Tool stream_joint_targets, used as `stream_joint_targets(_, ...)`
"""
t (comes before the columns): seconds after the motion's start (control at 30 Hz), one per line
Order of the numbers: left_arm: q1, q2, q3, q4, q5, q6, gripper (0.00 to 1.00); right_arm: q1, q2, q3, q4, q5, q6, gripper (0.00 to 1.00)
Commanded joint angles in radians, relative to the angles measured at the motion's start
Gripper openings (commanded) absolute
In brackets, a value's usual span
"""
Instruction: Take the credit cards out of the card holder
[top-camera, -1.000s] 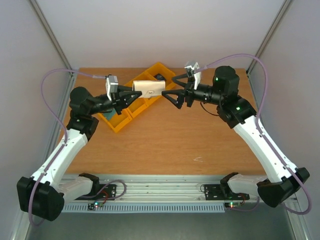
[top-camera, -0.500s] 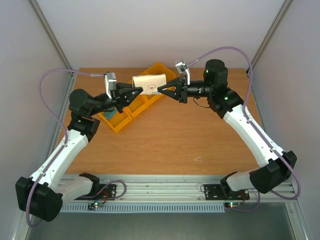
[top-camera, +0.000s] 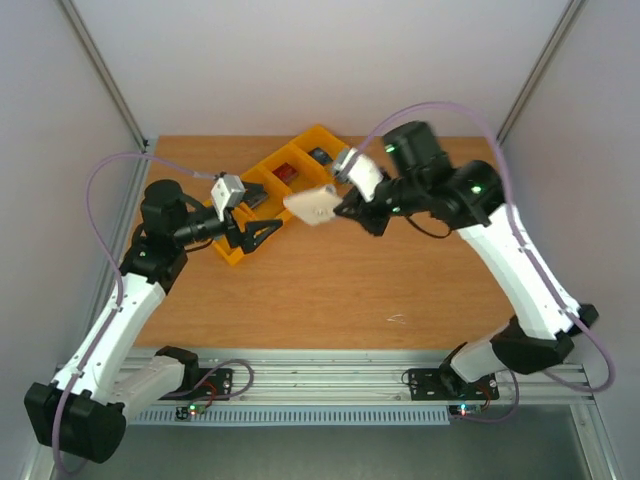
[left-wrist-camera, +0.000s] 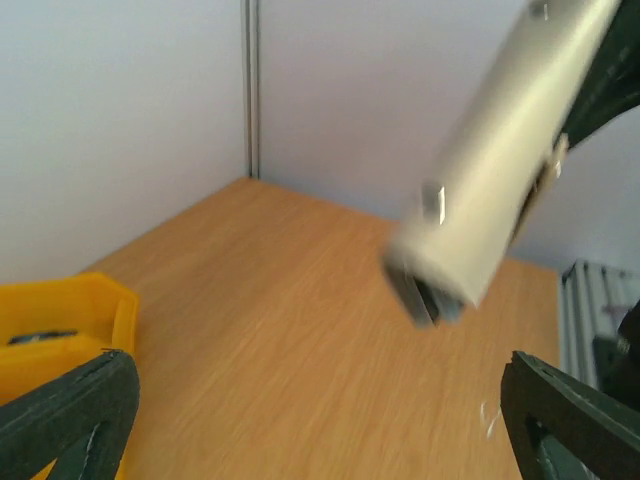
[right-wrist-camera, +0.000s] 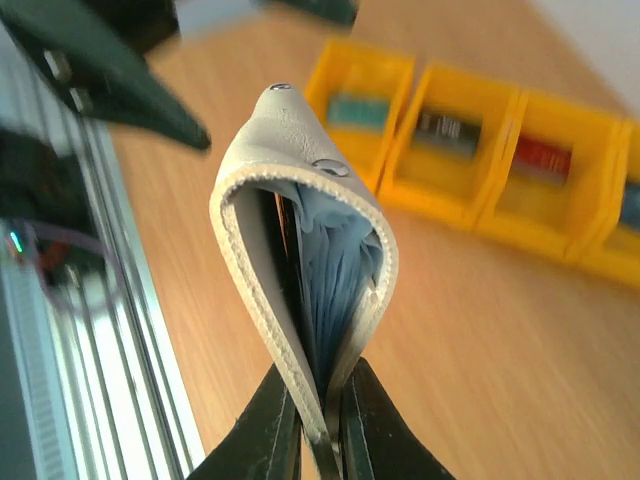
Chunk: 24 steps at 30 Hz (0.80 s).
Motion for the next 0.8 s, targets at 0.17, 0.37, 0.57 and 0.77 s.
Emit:
stream_joint_targets(0.17, -0.058, 0.020, 0.073, -0.566, 0.071, 0.759, 0.89, 0.317, 0.157, 0.103, -0.324, 0.548, -0.183, 0.01)
stream_joint_targets(0.37, -0.159, 0.050, 0.074, -0.569, 0.116, 0.753, 0.73, 0.384, 0.232, 0.149, -0.299, 0.588, -0.222, 0.01)
stream_joint_targets(0.57, -0.161, 0.051, 0.059, -0.532, 0.082, 0.717, 0.50, 0.416, 0.226, 0.164, -0.277, 0.546, -0.235, 0.01)
stream_joint_targets(0.77, -0.161, 0.051, 0.053, -0.477, 0.078, 0.652, 0.44, 0.427, 0.221, 0.168, -0.269, 0.529, -0.240, 0.01)
